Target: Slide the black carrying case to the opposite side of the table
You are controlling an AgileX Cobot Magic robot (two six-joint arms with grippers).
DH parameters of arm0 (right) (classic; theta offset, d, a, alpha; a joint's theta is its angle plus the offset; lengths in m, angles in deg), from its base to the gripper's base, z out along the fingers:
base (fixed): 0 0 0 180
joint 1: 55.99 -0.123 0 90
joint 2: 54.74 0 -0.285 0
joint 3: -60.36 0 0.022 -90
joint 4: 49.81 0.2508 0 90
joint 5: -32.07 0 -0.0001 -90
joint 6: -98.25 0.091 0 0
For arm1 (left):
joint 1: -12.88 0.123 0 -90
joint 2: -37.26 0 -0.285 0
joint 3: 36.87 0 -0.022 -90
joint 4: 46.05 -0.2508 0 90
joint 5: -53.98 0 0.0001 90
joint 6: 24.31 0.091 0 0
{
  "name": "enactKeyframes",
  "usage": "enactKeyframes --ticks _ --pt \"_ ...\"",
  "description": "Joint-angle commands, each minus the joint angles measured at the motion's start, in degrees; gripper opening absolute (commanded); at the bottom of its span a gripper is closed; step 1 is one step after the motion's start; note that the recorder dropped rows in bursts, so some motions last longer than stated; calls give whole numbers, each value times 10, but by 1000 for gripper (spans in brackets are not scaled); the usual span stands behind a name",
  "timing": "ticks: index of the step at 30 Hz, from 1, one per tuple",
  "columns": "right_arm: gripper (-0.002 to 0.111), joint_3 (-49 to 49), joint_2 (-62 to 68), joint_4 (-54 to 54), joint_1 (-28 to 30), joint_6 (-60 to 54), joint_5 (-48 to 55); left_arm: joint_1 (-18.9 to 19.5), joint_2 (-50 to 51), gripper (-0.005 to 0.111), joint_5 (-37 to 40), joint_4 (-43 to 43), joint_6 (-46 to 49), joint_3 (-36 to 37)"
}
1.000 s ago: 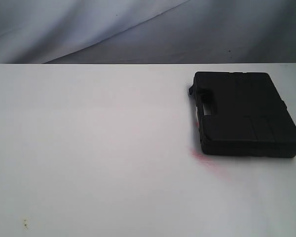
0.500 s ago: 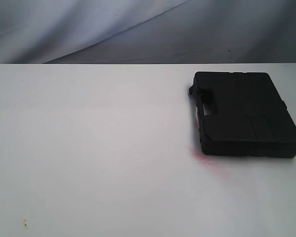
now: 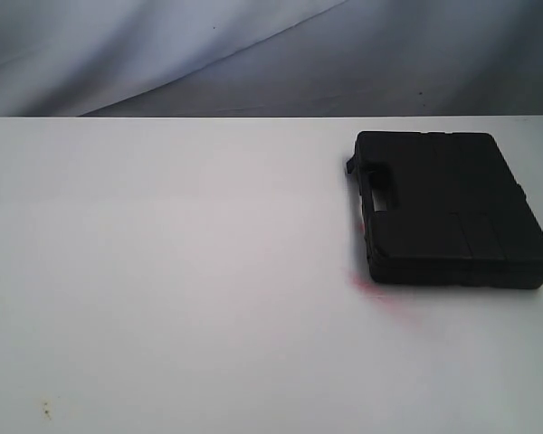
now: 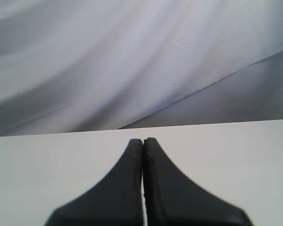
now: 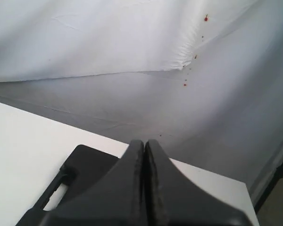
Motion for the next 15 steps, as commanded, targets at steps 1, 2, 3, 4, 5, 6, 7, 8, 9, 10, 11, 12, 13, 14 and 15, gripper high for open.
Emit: enactKeyframes --ticks 1,2,3,4,5,6,7,8,9,10,11,12,13,14,15 --pt "0 -3 48 32 -3 -8 -1 1 -2 0 -5 0 -1 2" --pt "0 -3 63 41 -3 -8 -2 1 -2 0 -5 0 -1 2" --pt "0 -3 79 54 -3 -8 -11 1 -2 0 -5 0 -1 2" --pt "0 -3 92 72 -3 -8 -19 1 -2 0 -5 0 -1 2" --pt "0 -3 102 91 -3 -8 -27 1 -2 0 -5 0 -1 2" --pt "0 -3 114 110 -3 -8 -35 1 -2 0 -5 0 -1 2" --pt "0 -3 124 125 -3 -8 -39 1 -2 0 -5 0 -1 2" --pt "0 -4 133 136 -3 -8 -39 1 -2 0 -5 0 -1 2" --pt "0 -4 145 149 -3 -8 -35 1 -2 0 -5 0 -1 2" --pt "0 -10 158 154 -5 -8 -16 1 -2 0 -5 0 -1 2" --pt "0 -18 170 154 -6 -8 6 1 -2 0 -5 0 -1 2" --pt "0 -32 187 154 -6 -8 37 1 -2 0 -5 0 -1 2" --pt "0 -50 204 164 -6 -6 67 1 -2 0 -5 0 -1 2" --pt "0 -69 220 178 -6 -6 90 1 -2 0 -5 0 -1 2" --pt "0 -90 237 191 -6 -6 124 1 -2 0 -5 0 -1 2"
